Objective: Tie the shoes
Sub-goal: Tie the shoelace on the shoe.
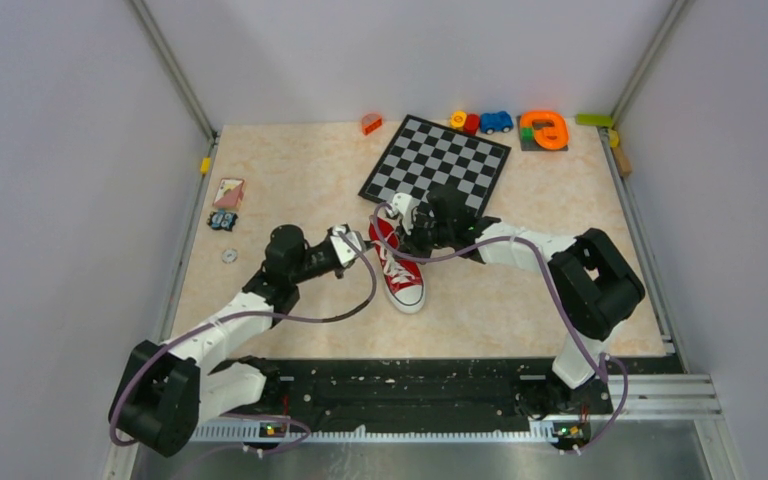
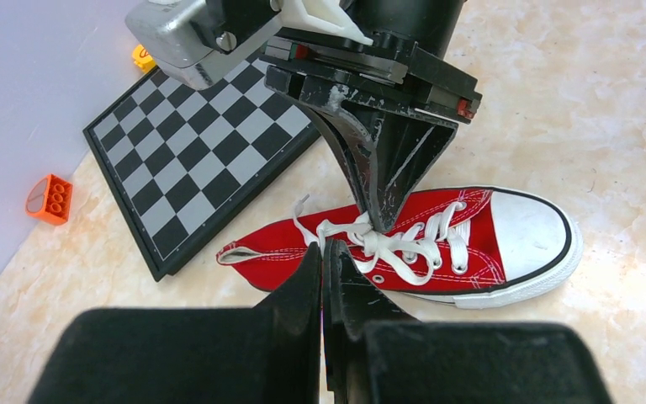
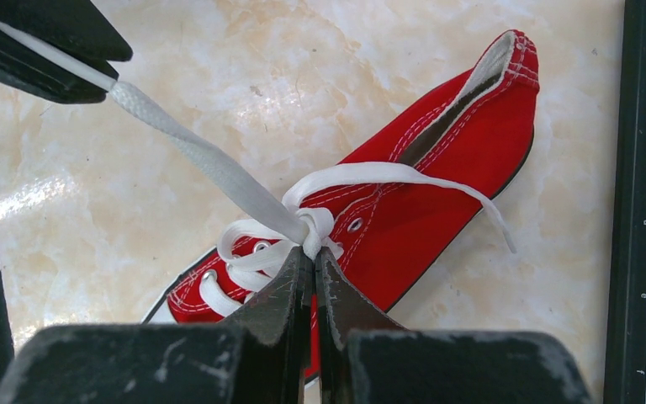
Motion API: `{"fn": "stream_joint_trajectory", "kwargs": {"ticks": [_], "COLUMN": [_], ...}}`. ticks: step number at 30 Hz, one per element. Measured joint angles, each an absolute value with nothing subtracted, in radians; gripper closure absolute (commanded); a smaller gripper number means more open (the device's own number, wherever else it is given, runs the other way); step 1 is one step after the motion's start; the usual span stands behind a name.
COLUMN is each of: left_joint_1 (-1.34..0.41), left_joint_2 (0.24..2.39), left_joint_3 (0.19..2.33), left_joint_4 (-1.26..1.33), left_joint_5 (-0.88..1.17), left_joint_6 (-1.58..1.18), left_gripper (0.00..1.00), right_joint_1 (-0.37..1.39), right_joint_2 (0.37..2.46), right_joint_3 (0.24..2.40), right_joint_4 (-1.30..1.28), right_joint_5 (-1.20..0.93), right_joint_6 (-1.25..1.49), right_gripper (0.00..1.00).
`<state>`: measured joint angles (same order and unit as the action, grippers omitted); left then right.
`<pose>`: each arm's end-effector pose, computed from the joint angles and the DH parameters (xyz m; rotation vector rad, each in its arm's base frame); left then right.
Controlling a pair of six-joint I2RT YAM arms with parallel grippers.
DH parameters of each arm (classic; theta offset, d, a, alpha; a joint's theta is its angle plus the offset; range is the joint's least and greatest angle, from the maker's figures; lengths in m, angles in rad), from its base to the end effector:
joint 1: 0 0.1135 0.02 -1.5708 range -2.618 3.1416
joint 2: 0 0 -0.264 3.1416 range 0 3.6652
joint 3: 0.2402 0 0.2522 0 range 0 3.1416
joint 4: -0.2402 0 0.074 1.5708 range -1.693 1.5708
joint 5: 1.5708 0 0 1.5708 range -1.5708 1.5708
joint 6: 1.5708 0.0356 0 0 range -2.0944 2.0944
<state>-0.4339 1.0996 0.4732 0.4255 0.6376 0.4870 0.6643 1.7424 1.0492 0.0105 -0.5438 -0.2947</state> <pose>0.2037 -0.1177 0.2333 1.1660 1.3193 -0.5240 0.2822 0.2444 0.1973 -1.2970 1.8503 0.8097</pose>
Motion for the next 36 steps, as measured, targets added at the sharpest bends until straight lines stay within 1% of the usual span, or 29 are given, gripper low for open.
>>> {"fn": "stream_joint_trajectory", "kwargs": {"ticks": [23, 26, 27, 29, 30, 31, 32, 36], "left_joint_1": [-0.413, -0.413, -0.412, -0.411, -0.409, -0.406, -0.404, -0.398], "left_joint_2": [1.082, 1.086, 1.093, 1.129, 1.148, 1.173, 1.202, 1.242], "left_joint_3": [0.514, 0.526, 0.533, 0.565, 0.583, 0.610, 0.642, 0.679], "left_joint_4": [0.415, 0.414, 0.415, 0.410, 0.402, 0.388, 0.376, 0.368], "left_joint_5": [0.591, 0.579, 0.574, 0.562, 0.557, 0.555, 0.551, 0.520], "left_joint_6": [0.466, 0.457, 0.447, 0.426, 0.417, 0.405, 0.386, 0.303], "left_gripper": [1.00, 0.89, 0.87, 0.77, 0.65, 0.30, 0.21, 0.17], "right_joint_1": [0.664, 0.664, 0.664, 0.664, 0.664, 0.664, 0.663, 0.663], "right_joint_2": [1.744, 1.744, 1.744, 1.744, 1.744, 1.744, 1.744, 1.744], "right_joint_3": [1.049, 1.049, 1.049, 1.049, 1.049, 1.049, 1.049, 1.049], "right_joint_4": [0.010, 0.010, 0.010, 0.010, 0.009, 0.009, 0.009, 0.007], "right_joint_5": [-0.545, -0.546, -0.547, -0.547, -0.548, -0.548, -0.548, -0.550], "right_joint_6": [-0.295, -0.295, -0.295, -0.295, -0.295, -0.295, -0.294, -0.294], "right_gripper": [1.00, 1.00, 1.00, 1.00, 1.00, 1.00, 1.00, 1.00]}}
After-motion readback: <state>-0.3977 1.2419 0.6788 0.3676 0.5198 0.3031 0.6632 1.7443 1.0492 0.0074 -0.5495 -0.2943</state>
